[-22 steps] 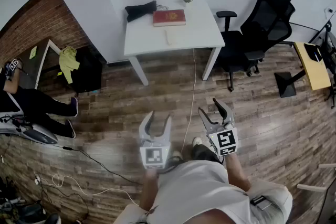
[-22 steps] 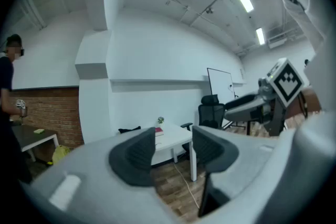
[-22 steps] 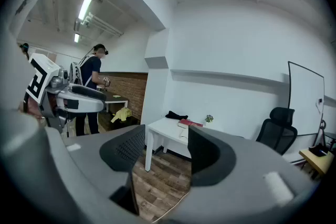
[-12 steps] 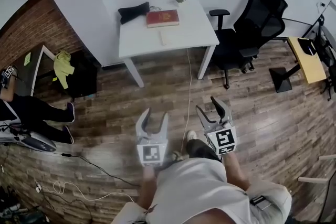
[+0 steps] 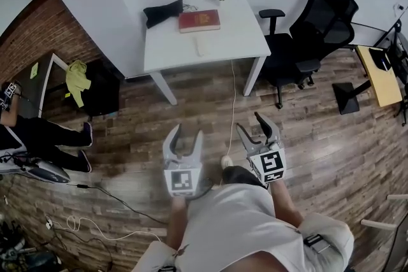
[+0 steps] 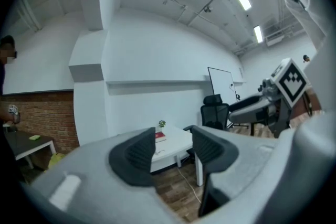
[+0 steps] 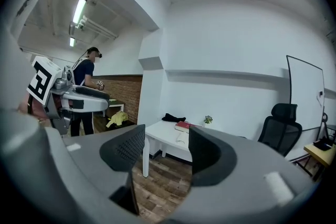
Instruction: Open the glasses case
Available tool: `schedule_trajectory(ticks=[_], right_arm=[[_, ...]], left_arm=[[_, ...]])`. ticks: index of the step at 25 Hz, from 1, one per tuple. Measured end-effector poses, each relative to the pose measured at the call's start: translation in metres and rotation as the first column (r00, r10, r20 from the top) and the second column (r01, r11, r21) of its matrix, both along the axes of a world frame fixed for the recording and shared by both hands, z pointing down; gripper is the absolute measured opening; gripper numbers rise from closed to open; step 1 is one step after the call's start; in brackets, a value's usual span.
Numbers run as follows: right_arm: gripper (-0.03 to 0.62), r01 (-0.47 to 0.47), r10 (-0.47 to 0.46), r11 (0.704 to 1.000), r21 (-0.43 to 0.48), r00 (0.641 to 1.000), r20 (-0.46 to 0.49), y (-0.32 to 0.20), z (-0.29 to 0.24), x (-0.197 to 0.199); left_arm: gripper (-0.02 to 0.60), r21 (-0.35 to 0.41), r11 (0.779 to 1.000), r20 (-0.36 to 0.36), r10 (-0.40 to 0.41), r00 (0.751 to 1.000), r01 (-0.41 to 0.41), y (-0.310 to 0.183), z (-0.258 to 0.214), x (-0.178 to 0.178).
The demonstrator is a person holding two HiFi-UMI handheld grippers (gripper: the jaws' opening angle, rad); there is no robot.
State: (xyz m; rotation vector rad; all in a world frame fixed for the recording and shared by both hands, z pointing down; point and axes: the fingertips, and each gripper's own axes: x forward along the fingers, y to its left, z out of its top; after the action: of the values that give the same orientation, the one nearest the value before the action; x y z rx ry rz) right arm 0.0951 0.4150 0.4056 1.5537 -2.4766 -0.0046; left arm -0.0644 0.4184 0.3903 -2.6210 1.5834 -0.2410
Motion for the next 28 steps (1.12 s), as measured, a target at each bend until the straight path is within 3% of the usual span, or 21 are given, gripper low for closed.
schedule_trajectory(ticks=[11, 16, 28], right_arm=[[0.256, 0.055, -0.055, 0.998, 0.006, 0.998, 0.004, -0.074, -0.005, 0.02], [0.256, 0.074, -0.074, 0.997, 0.011, 0.997, 0.018, -0.104, -0.005, 0.031], [0.256, 0.147, -0.147, 0.989, 0.021, 0.988, 0.043, -0.155, -0.009, 0.03]], left_arm=[[0.218, 0.004, 0.998, 0.014, -0.055, 0.998, 0.055, -0.066, -0.001, 0.018], [0.218, 0.061, 0.996, 0.03, -0.072, 0.997, 0.07, -0.095, -0.009, 0.029], [0.218, 0.026, 0.991, 0.018, -0.129, 0.992, 0.128, -0.133, -0.012, 0.043]])
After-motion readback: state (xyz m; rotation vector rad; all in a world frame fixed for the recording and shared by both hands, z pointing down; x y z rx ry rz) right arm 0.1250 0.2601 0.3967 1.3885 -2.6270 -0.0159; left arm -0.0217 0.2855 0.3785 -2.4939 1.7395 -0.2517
